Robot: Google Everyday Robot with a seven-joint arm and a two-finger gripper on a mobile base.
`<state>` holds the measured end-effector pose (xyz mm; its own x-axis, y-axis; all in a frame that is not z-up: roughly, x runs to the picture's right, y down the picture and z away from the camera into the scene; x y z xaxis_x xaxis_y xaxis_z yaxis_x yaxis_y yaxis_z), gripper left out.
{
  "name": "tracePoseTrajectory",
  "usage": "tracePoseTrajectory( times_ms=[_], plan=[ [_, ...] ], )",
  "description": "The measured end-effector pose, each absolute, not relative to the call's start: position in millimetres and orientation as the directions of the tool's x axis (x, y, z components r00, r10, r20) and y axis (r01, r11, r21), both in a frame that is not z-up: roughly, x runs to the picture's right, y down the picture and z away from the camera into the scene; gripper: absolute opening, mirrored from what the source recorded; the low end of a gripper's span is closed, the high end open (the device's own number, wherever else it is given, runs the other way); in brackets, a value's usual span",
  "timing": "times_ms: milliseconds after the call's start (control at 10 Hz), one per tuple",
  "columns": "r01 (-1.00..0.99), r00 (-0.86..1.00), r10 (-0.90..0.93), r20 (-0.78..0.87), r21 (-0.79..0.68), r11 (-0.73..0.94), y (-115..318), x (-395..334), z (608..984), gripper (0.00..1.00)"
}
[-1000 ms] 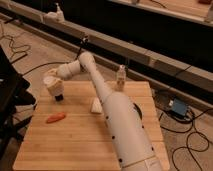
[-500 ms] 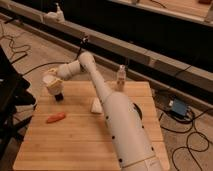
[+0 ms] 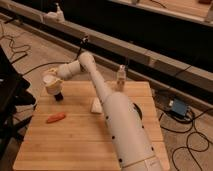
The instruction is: Place the ceramic cup over the eraser
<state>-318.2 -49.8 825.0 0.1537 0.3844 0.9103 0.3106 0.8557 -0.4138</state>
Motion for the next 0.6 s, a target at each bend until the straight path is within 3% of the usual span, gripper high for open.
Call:
tracePoseTrajectory(
  times_ms=[400,600],
  plan=[
    [0.311,0.154,0.385,0.910,-0.414,0.855,-49.3,-318.4,825.3,0.21],
    [0.311,0.154,0.385,0.910,-0.414,0.855,-49.2,-318.4,825.3,0.29]
  ],
)
